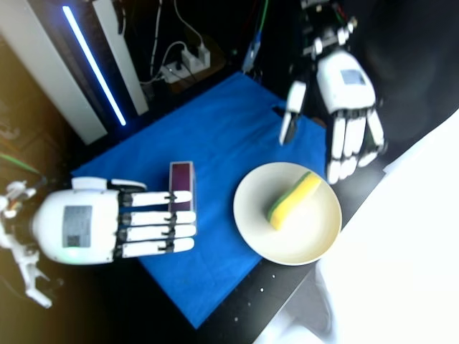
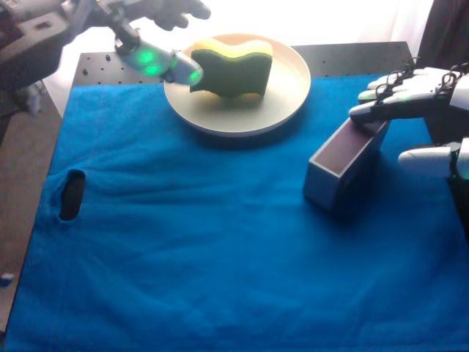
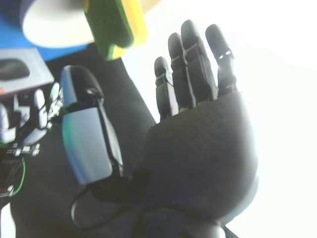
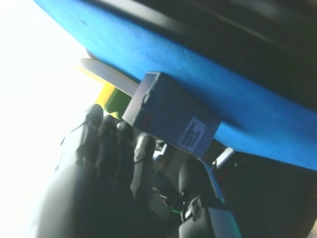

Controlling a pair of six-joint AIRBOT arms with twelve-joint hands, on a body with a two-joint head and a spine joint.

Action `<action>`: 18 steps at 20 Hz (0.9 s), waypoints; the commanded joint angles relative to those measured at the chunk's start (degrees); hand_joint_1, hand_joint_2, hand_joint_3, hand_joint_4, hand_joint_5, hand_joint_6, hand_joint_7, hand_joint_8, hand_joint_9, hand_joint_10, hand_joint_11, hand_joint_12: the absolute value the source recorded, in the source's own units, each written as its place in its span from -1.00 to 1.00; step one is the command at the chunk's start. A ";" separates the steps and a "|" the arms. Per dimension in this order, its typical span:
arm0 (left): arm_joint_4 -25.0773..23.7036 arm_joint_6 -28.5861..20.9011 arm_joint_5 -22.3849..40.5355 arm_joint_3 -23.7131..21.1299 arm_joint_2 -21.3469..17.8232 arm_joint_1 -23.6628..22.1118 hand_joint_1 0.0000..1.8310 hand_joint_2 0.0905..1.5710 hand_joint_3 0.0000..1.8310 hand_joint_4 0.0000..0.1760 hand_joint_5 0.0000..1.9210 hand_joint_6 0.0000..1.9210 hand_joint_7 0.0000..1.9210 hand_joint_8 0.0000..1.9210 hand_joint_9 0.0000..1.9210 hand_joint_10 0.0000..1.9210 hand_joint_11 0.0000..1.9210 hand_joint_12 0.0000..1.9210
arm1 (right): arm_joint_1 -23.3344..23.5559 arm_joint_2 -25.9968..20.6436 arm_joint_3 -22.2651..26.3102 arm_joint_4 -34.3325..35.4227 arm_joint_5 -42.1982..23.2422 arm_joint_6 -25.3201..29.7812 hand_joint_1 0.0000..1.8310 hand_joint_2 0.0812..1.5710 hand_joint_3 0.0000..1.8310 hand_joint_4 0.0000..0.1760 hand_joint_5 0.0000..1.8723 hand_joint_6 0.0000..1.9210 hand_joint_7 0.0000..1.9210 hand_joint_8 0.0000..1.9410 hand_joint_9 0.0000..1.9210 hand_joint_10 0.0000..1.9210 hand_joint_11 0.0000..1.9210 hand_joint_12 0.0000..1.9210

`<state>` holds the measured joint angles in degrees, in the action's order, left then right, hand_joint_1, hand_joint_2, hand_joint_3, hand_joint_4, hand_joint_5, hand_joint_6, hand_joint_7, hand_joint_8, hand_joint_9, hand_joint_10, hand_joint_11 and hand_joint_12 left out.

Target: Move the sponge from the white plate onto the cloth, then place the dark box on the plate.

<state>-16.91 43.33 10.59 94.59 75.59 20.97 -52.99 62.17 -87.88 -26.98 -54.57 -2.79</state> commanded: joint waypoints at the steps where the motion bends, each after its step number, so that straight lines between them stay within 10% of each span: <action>1: 0.87 -0.18 4.79 1.26 1.00 -0.84 -0.24 0.21 -1.00 0.44 -0.50 -0.99 -0.33 -0.99 -0.31 -0.97 -0.82 0.32 | 0.81 0.21 -0.17 2.77 -5.50 0.29 -0.47 0.72 -1.00 -0.49 -0.62 -1.00 -0.71 -1.00 -0.83 -1.00 -0.99 -0.69; 2: 1.61 -0.20 4.05 3.47 3.02 -0.93 -0.20 0.21 -1.00 0.07 -0.47 -1.00 -0.29 -0.99 -0.27 -0.97 -0.80 0.29 | 0.81 0.34 -0.29 2.56 -5.50 0.29 -0.51 0.71 -1.00 -0.18 -0.63 -1.00 -0.71 -1.00 -0.83 -1.00 -0.98 -0.68; 4: 1.71 -0.20 2.81 6.09 5.46 -1.20 -0.16 0.24 -1.00 -0.33 -0.46 -1.00 -0.29 -1.00 -0.28 -0.99 -0.88 0.28 | 0.90 0.70 -0.65 2.07 -5.50 0.29 -0.48 0.71 -1.00 -0.21 -0.62 -1.00 -0.70 -1.00 -0.82 -1.00 -0.95 -0.66; 7: 1.87 -0.21 1.26 9.24 8.23 -1.45 -0.19 0.24 -1.00 -0.20 -0.42 -1.00 -0.24 -0.99 -0.26 -0.99 -0.96 0.27 | 1.25 1.47 -1.35 1.51 -5.50 0.29 -0.47 0.70 -1.00 -0.03 -0.61 -1.00 -0.70 -1.00 -0.81 -1.00 -0.91 -0.64; 8: 1.99 -0.34 0.71 10.47 9.35 -1.45 -0.14 0.26 -1.00 -0.66 -0.40 -1.00 -0.24 -0.99 -0.22 -0.98 -0.77 0.26 | 1.37 1.75 -1.61 1.35 -5.51 0.29 -0.45 0.70 -1.00 -0.14 -0.61 -1.00 -0.70 -1.00 -0.82 -1.00 -0.93 -0.64; 11: 2.27 -0.47 0.47 10.67 9.83 -1.34 0.03 0.39 -1.00 -1.00 -0.24 -0.99 -0.10 -0.98 -0.07 -0.95 -0.62 0.35 | 1.53 1.83 -1.71 1.26 -5.51 0.62 -0.43 0.69 -1.00 -0.39 -0.60 -1.00 -0.71 -1.00 -0.83 -1.00 -0.97 -0.66; 12: 2.53 -0.54 0.60 10.61 9.82 -1.19 0.28 0.46 -1.00 -1.00 -0.23 -0.05 -0.02 0.01 0.16 -0.65 -0.33 0.67 | 1.53 1.83 -1.76 1.26 -5.51 0.83 -0.43 0.69 -1.00 -0.29 -0.59 -1.00 -0.72 -1.00 -0.82 -1.00 -0.95 -0.65; 13: 2.75 -0.97 0.84 10.57 9.81 -0.99 0.23 0.49 -1.00 -1.00 -0.17 0.22 -0.13 0.25 0.13 0.32 0.09 0.82 | 1.53 1.83 -1.84 1.26 -5.51 1.10 -0.42 0.69 -1.00 -0.34 -0.60 -1.00 -0.73 -1.00 -0.82 -1.00 -0.93 -0.63; 14: 2.78 -3.21 2.36 9.72 8.82 -0.29 0.32 0.51 -1.00 -1.00 -0.19 0.14 -0.11 0.47 -0.03 0.61 0.01 0.98 | 1.53 1.75 -1.84 1.20 -5.57 1.56 -0.53 0.68 -1.00 0.00 -0.64 -1.00 -0.78 -1.00 -0.84 -1.00 -0.96 -0.63; 18: 2.79 -6.11 7.82 5.71 4.65 0.27 0.32 0.51 -1.00 -1.00 -0.19 0.14 -0.11 0.47 -0.04 0.62 0.01 0.98 | 1.57 -0.60 -0.50 6.38 -13.25 1.51 -0.54 0.68 -1.00 0.01 -0.64 -1.00 -0.78 -1.00 -0.84 -1.00 -0.97 -0.61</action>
<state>-14.66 37.58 11.33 99.74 80.27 21.71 -52.29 61.84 -88.27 -24.56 -61.10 -1.52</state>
